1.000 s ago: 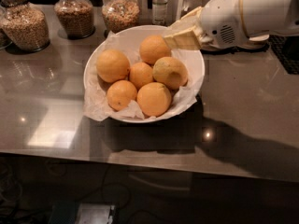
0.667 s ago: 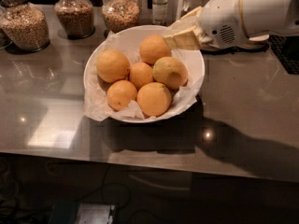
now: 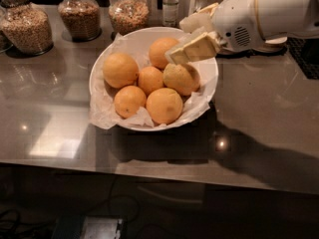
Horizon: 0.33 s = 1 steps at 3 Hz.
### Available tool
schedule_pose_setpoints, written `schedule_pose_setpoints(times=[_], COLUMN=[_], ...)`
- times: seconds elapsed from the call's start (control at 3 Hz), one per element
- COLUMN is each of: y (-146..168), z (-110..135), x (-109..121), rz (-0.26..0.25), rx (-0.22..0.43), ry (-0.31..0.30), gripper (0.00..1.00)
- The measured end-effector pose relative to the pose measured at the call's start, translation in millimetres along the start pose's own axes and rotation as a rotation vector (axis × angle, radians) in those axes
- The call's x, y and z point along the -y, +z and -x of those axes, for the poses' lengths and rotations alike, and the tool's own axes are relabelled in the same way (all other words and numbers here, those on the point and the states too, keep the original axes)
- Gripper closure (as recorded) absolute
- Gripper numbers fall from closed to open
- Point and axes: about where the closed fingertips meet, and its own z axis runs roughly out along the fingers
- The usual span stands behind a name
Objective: Pick orange from white bowl
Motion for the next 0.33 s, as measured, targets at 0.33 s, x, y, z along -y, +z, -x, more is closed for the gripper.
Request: schedule_pose_setpoints(times=[0.33], y=[0.0], z=[0.0], x=[0.0], rz=[0.000], rx=[0.000], ry=[0.000], gripper=[0.00])
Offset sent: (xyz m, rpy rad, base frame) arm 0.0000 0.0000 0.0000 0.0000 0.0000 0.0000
